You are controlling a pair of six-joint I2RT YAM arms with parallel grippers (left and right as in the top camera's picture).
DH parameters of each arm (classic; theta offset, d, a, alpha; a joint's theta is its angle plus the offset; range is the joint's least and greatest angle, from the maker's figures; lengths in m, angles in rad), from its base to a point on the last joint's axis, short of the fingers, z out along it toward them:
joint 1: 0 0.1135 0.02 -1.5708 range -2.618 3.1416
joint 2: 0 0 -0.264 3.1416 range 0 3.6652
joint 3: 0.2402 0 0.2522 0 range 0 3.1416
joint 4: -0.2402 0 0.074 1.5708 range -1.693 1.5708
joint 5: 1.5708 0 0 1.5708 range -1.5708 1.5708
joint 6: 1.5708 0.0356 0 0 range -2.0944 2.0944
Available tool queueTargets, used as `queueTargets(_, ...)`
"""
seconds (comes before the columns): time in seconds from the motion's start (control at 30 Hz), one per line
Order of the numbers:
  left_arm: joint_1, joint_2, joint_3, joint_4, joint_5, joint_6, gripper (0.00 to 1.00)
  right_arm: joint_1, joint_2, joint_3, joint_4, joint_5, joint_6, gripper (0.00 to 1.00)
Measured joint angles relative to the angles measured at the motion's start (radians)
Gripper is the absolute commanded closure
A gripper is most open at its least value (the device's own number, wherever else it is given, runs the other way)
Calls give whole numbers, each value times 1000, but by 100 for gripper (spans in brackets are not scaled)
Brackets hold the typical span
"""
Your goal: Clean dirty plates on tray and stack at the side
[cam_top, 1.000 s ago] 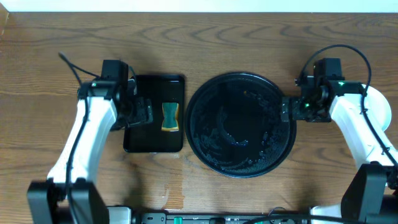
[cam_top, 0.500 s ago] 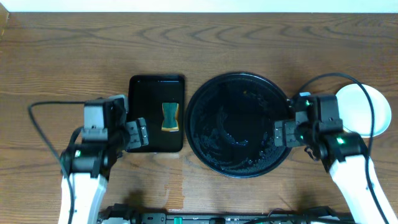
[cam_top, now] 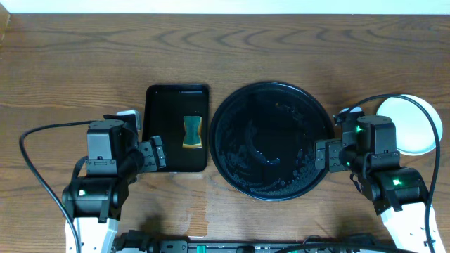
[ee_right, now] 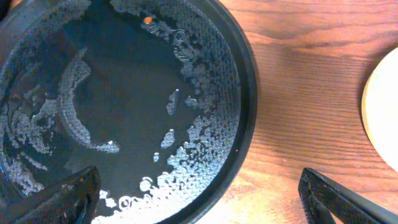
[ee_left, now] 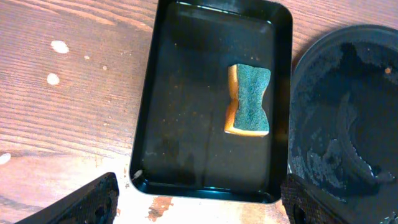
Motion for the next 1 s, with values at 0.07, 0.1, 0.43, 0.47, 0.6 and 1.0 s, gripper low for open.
queueTargets(0.07,0,7,0,0,0,0,16,0,0,0,0,0,0,1)
queueTargets(0.1,0,10,0,0,0,0,16,0,0,0,0,1,0,1)
queueTargets(0.43,0,24,0,0,0,0,15,0,0,0,0,7,0,1)
queueTargets(0.47,0,24,0,0,0,0,15,0,0,0,0,7,0,1)
queueTargets(0.6,0,24,0,0,0,0,15,0,-19,-8,-4,7,0,1)
queueTargets(1.0,0,25,0,0,0,0,16,0,-319,-182,240,10,-2,1)
